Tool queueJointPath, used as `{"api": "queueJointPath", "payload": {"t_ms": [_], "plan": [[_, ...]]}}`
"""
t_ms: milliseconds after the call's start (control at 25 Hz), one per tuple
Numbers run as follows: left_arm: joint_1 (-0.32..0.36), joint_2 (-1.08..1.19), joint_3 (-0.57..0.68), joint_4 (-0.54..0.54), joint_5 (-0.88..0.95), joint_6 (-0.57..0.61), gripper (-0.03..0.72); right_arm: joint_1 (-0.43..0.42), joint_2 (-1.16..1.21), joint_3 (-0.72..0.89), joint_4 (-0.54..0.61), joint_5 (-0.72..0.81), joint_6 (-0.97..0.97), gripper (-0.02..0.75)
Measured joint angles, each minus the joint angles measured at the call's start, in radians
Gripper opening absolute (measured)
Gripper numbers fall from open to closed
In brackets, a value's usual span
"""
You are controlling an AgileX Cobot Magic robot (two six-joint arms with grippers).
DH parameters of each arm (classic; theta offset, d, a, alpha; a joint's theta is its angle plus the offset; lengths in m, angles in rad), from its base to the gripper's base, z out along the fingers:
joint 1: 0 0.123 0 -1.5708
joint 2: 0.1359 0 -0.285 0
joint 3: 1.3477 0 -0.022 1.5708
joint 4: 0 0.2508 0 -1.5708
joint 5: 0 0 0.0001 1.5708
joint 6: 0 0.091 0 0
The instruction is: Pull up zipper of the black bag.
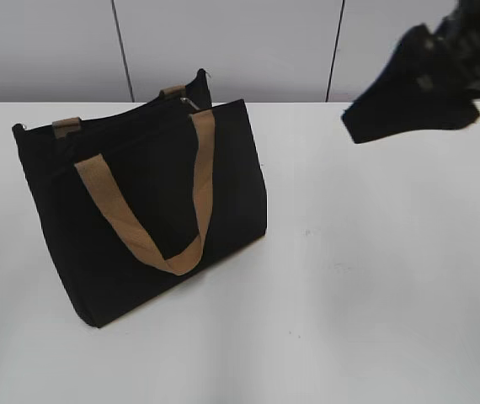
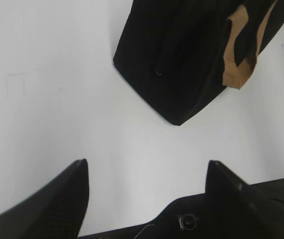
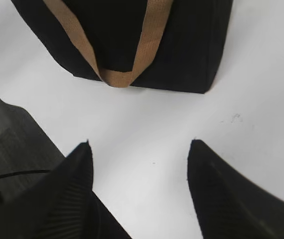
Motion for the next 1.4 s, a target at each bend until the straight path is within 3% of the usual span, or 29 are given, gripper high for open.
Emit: {"api": "queueJointPath", "payload": {"t_ms": [520, 960, 1400], "plan": [[0.000, -0.291, 0.094, 0.017, 0.047, 0.004, 0.550, 0.000, -0.715, 0.391, -0.363, -0.009, 0.451, 0.465], [0.000, -0.463, 0.187, 0.015, 0.006, 0.007, 0.550, 0.000, -1.251, 0.574, -0.557, 0.194, 0.622, 0.444], [0.000, -0.466, 0.223, 0.016, -0.051, 0.008, 0.536, 0.000, -1.285, 0.655, -0.622, 0.173, 0.635, 0.443]]}}
